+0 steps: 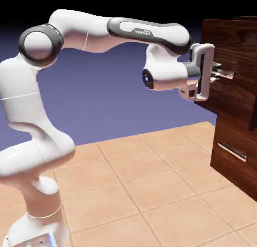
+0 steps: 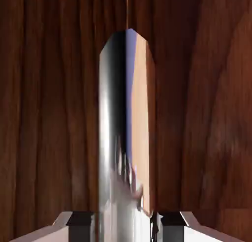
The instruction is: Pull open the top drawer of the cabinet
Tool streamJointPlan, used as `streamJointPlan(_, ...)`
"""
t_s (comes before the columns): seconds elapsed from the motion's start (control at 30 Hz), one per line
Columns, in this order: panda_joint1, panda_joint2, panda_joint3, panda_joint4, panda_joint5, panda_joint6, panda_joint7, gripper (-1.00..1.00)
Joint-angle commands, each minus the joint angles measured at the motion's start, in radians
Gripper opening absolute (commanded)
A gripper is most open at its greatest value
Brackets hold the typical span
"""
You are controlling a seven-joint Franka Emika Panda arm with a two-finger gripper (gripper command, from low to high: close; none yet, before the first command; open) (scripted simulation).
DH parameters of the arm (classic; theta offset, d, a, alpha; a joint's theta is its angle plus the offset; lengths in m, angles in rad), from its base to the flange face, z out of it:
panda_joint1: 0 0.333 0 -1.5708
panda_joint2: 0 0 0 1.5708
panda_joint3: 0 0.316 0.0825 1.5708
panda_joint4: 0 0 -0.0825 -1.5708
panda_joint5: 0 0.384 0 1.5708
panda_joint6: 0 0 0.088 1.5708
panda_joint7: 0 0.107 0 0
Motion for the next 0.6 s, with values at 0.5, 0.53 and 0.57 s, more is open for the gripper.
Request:
streamJointPlan(0.5,0.447,-0.418,-0.431,-0.438,-0.209,-0.047,0.324,-1.0)
streamJointPlan(0.53,0.447,-0.418,-0.431,-0.439,-0.209,-0.047,0.324,1.0)
streamJointPlan(0.57,0.447,-0.418,-0.431,-0.439,-0.209,-0.047,0.324,1.0)
